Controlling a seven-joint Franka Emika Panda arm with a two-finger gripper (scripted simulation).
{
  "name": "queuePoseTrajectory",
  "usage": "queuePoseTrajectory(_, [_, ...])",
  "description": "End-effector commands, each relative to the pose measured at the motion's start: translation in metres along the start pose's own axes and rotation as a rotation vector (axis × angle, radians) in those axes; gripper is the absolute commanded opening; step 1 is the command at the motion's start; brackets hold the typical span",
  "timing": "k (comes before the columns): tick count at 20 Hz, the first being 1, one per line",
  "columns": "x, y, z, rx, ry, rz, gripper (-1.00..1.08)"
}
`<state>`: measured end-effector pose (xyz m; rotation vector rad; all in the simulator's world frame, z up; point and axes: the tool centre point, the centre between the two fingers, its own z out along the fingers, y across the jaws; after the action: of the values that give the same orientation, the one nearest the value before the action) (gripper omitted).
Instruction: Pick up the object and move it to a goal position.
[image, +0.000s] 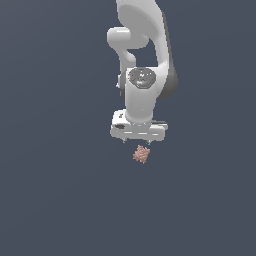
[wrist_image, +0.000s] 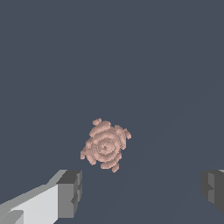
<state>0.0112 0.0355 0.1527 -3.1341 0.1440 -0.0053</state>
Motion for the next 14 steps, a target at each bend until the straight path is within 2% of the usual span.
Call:
queuePoseTrajectory(1, [0.000,-0.004,0.007,0.000,-0.001,0.045,1.00])
queuePoseTrajectory(14, [-0.003,-0.025,0.050,-0.002,-0.003,0.307,1.00])
